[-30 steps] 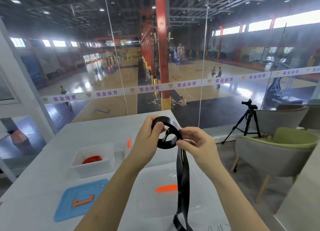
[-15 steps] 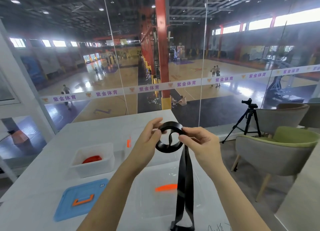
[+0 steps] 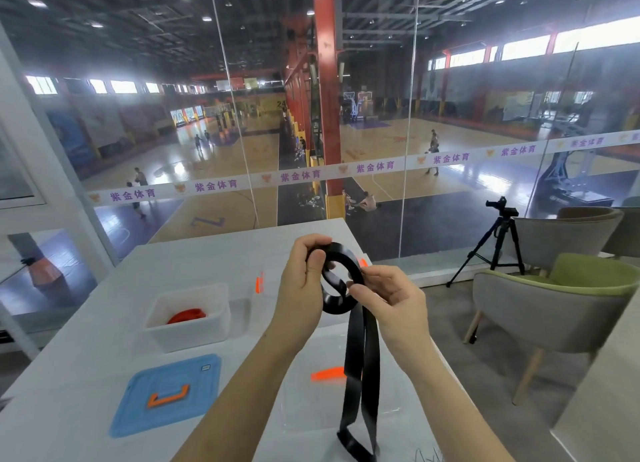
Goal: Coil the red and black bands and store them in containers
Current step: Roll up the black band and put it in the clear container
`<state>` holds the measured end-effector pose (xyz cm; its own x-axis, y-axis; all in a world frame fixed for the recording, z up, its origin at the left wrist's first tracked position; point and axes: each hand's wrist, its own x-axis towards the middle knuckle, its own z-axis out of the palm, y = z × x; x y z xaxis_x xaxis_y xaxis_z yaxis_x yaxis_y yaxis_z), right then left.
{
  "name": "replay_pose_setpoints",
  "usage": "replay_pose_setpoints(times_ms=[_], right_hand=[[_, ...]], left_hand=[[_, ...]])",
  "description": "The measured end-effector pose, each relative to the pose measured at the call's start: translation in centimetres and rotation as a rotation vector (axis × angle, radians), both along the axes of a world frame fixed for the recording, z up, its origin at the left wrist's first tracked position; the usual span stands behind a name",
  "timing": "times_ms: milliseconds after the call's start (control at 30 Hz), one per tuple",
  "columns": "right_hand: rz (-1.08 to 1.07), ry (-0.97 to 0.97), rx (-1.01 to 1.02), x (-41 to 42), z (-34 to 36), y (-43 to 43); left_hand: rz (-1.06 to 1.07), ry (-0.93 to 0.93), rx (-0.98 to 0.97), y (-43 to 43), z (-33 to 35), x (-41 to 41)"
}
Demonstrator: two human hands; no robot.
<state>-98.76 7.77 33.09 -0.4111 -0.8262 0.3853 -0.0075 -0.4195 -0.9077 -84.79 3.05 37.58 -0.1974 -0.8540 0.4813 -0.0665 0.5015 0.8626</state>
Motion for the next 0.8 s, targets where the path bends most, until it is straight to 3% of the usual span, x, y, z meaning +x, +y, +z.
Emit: replay_pose_setpoints(times_ms=[300,367,467,567,700,800], right_hand=[[-0.012,0.119,0.038,-0.9,1.0,-0.1],[-0.016,0.111,0.024,-0.8,1.1,-0.3],[0.004,0.089,0.016,-0.6,1.0,-0.2],[0.031,0.087,0.011,-0.3,0.3,0.3],[0.001,0.057,0.018,-1.0,0.0,0.8],[-0.028,0.088,0.032,-1.7,0.3,0.8]], left_hand=[[-0.091,-0.480,-0.057,-1.2,0.4,2.1],[-0.096,-0.453,-0.127,-1.2,0.2,2.0],[-0.088,-0.246,-0.178,-1.2,-0.2,1.6],[-0.090,-0.065,-0.107,-1.2,-0.6,1.3],[-0.160,-0.059,0.003,-1.2,-1.1,1.9],[-0.246,-0.160,0.083,-1.5,-1.1,2.7]])
